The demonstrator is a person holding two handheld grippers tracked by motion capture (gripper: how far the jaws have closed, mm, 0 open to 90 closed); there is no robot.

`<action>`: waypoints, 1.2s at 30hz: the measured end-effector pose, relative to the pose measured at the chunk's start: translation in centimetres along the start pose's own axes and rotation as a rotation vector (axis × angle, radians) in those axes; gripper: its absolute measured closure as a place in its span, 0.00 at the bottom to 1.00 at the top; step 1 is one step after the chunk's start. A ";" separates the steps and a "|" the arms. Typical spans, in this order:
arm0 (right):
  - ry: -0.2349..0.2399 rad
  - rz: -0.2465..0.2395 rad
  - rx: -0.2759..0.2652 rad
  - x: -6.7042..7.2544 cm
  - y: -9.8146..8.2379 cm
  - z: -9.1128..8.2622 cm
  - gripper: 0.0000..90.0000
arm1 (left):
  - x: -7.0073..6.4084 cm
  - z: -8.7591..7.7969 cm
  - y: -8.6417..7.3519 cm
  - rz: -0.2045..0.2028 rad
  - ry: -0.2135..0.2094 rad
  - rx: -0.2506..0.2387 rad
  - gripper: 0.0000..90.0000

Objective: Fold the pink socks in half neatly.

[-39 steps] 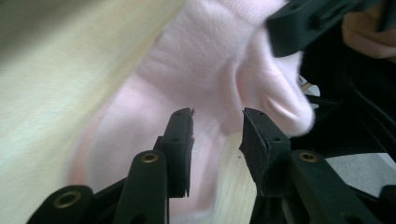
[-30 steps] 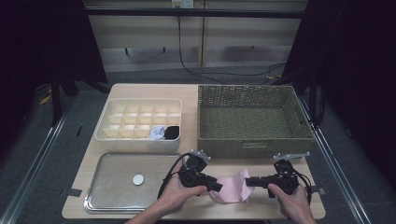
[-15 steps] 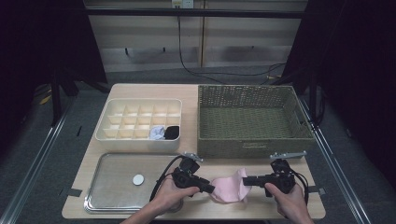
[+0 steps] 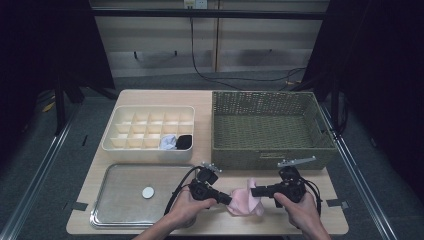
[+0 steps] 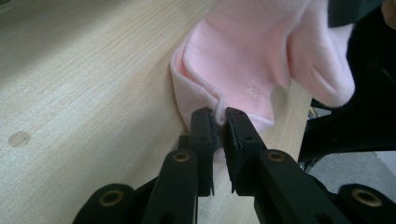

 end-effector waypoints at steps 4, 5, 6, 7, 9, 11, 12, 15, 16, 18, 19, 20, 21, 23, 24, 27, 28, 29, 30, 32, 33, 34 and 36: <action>0.004 -0.008 0.021 0.3 0.2 1.0 0.94 | 0.1 0.0 0.0 -0.004 0.002 0.001 0.91; 0.002 -0.010 0.026 0.3 0.2 1.2 0.94 | 0.2 0.0 0.0 -0.002 0.000 -0.002 0.91; 0.000 -0.011 0.030 0.4 0.3 1.5 0.94 | 0.2 0.0 0.0 -0.008 0.002 0.000 0.91; -0.005 -0.008 0.043 0.4 0.2 1.7 0.93 | 0.2 0.0 0.0 -0.009 -0.002 -0.002 0.91; -0.002 -0.008 0.053 0.5 0.2 2.1 0.92 | 0.3 0.1 0.1 -0.010 0.004 -0.004 0.91; 0.004 -0.012 0.063 0.7 0.1 2.6 0.92 | 0.3 0.1 0.0 -0.002 0.005 0.000 0.91; 0.003 -0.015 0.063 0.7 0.1 2.9 0.92 | 0.2 0.1 0.0 -0.006 0.004 -0.003 0.91; 0.002 -0.015 0.076 0.8 -0.1 3.6 0.92 | 0.3 0.1 0.0 -0.003 0.003 0.003 0.91; 0.000 -0.017 0.081 0.8 -0.1 3.8 0.91 | 0.4 0.1 0.0 0.000 0.006 0.006 0.90; -0.007 -0.014 0.096 0.6 -0.4 4.2 0.89 | 0.4 0.0 0.0 -0.015 0.002 -0.003 0.89; -0.007 -0.016 0.101 0.5 -0.5 4.4 0.89 | 0.5 -0.1 0.1 -0.019 0.008 -0.013 0.87; -0.005 -0.019 0.106 0.6 -0.6 4.6 0.87 | 0.5 -0.2 0.2 -0.017 0.004 -0.017 0.86; -0.001 -0.024 0.106 0.6 -0.7 4.6 0.87 | 0.5 -0.3 0.2 -0.018 0.009 -0.020 0.86; -0.004 -0.027 0.106 0.6 -0.8 4.8 0.86 | 0.6 -0.7 0.5 -0.036 0.011 -0.044 0.83; -0.005 -0.024 0.115 0.5 -0.9 4.9 0.85 | 0.7 -1.1 0.7 -0.027 0.015 -0.044 0.81; 0.007 -0.023 0.119 0.5 -1.0 5.0 0.80 | 0.9 -1.9 1.3 -0.051 0.011 -0.079 0.76; 0.002 -0.025 0.118 0.5 -1.0 4.9 0.76 | 1.0 -2.0 1.4 -0.052 0.012 -0.087 0.77; 0.007 -0.022 0.105 0.6 -0.8 4.6 0.75 | 1.0 -2.1 1.5 -0.060 0.009 -0.085 0.77; 0.013 -0.017 0.083 0.7 -0.6 4.2 0.73 | 1.0 -1.9 1.4 -0.068 0.010 -0.082 0.77; 0.026 -0.019 0.047 0.9 0.0 3.3 0.73 | 1.1 -1.7 1.3 -0.061 0.013 -0.074 0.76; 0.026 -0.021 0.038 1.0 0.1 2.8 0.74 | 1.1 -1.6 1.4 -0.066 0.012 -0.077 0.76; 0.014 -0.025 0.030 1.0 0.1 2.4 0.74 | 1.0 -1.7 1.3 -0.058 0.006 -0.074 0.76; 0.004 -0.028 0.023 0.9 0.0 1.8 0.75 | 0.9 -1.8 1.3 -0.060 0.005 -0.076 0.75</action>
Point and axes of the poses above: each handheld gripper's, and its own axes: z roughly forward along the jaws, y roughly out of its top, x roughly to its left, the point moved 8 cm from there along z, roughly forward along the jaws, and after that the axes turned 3 degrees about x, right-handed, at the moved point
